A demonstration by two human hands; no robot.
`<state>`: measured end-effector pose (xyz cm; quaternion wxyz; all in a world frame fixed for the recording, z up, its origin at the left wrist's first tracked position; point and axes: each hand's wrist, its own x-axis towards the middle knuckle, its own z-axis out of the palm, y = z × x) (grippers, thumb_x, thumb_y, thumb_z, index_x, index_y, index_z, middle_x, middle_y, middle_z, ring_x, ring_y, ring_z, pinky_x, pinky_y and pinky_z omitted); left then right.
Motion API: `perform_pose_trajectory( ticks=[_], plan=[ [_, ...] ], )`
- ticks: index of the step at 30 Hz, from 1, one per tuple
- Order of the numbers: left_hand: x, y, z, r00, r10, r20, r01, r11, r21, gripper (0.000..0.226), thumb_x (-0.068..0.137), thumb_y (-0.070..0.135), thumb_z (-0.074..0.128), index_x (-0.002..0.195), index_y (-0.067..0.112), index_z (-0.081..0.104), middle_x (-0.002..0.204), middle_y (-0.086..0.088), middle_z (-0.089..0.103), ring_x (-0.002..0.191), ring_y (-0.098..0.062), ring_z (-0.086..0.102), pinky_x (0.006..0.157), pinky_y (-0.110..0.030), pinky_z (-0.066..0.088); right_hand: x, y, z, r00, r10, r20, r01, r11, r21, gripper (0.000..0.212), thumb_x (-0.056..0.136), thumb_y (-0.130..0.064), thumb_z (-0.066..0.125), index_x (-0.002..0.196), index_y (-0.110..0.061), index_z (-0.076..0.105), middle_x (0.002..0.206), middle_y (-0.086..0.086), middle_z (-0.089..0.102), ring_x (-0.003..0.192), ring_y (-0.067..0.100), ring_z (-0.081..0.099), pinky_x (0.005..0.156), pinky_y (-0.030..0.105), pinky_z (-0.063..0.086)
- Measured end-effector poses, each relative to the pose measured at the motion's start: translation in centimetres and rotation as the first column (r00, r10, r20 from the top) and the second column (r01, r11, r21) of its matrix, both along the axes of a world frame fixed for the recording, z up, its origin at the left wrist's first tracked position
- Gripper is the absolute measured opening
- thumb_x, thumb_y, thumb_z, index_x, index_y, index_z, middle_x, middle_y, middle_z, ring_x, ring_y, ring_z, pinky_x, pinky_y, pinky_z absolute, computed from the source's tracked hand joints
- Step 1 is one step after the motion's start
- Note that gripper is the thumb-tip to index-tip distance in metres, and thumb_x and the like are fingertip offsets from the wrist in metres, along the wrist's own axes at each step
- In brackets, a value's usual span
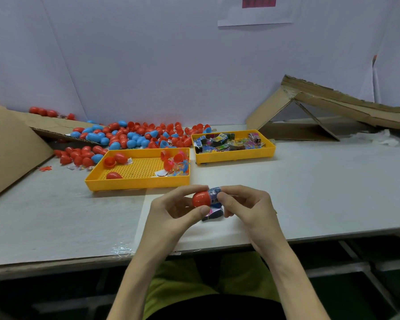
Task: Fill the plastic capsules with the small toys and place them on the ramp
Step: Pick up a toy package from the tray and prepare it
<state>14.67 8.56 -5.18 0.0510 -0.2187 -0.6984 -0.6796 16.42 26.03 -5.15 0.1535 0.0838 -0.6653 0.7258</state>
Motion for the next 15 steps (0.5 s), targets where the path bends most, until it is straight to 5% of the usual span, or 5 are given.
perform_pose_trajectory(
  ticks=[7,15],
  plan=[
    [0.09,0.14,-0.52,0.999,0.035,0.012,-0.034,0.999,-0.011,0.030,0.079,0.026,0.073,0.109,0.032,0.075,0.103,0.011,0.075,0.101,-0.009,0.071,0.075,-0.015,0.054,-0.14,0.09,-0.30,0.999,-0.039,-0.011,0.040,0.994,0.103,0.016,0.074,-0.039,0.073,0.086,-0.029,0.077,0.081,-0.008,0.075,0.074,0.005,0.066,0.068,0.016,0.051],
    [0.02,0.41,-1.02,0.994,0.095,-0.048,-0.098,0.994,-0.053,0.030,0.083,0.019,0.075,0.110,0.031,0.074,0.103,0.014,0.075,0.103,-0.013,0.070,0.080,-0.024,0.058,-0.40,0.28,-0.48,1.000,-0.026,-0.002,0.026,0.995,0.092,0.014,0.078,-0.025,0.078,0.080,-0.039,0.078,0.076,-0.010,0.074,0.071,0.002,0.066,0.067,0.014,0.051]
  ],
)
